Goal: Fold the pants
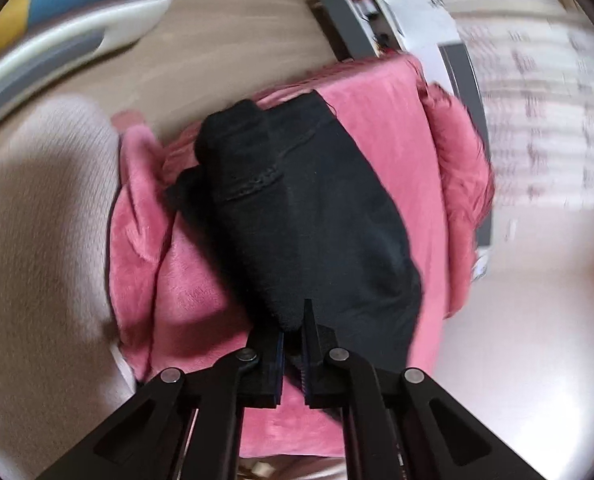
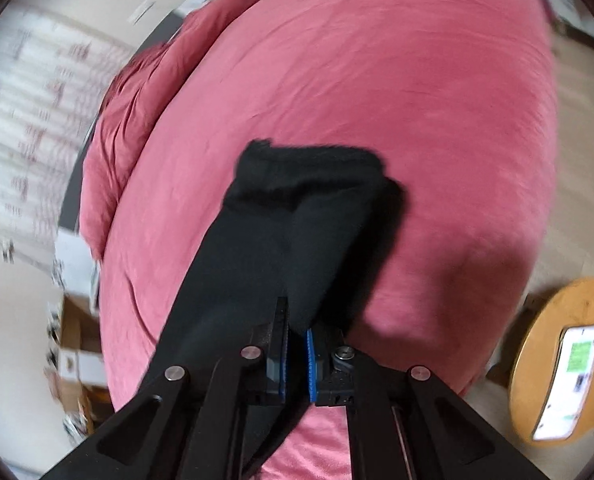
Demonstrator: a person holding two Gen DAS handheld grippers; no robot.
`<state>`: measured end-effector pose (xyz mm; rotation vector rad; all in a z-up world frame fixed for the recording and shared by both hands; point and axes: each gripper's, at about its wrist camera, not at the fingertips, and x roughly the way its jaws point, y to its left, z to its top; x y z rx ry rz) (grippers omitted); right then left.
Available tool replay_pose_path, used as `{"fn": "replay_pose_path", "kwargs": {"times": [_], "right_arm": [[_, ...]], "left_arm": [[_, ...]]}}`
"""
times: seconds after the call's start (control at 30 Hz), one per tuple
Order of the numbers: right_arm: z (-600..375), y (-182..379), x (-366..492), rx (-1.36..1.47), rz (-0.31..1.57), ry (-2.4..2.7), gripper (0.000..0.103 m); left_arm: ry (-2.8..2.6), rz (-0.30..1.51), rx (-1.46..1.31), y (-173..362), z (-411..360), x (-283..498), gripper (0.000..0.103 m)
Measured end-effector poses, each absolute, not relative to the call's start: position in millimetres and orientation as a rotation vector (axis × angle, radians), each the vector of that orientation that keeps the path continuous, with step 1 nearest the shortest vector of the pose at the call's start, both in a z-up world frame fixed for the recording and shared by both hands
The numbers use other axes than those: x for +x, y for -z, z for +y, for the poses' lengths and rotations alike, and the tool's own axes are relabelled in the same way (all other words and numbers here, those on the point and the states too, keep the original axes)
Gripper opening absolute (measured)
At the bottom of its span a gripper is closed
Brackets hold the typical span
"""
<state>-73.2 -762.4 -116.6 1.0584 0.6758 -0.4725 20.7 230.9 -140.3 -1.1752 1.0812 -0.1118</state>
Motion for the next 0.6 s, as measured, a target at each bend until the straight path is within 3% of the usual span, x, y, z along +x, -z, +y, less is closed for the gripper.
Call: {"fn": "replay_pose_path", "kwargs": {"times": [0.27, 0.37, 0.4, 0.6], "right_arm": [[-756, 124, -64, 0.917, 0.776, 0.503, 0.009], [-736, 108, -61, 0.798, 0.796, 0.596, 0.029], [-726, 102, -63, 0.731, 0.801, 0.66, 0.04], [-642, 57, -43, 0.333, 0.719, 0.689, 0.042]], "left_arm": [[0.095, 1.15, -0.91, 132, 210, 34, 0.009], [0.054, 1.097, -0.855, 115, 209, 18, 0.013], [0.025, 1.084, -0.84, 110, 210, 11, 0.014], [-0.077, 0.894, -0.697, 66, 212, -27, 0.014]]}}
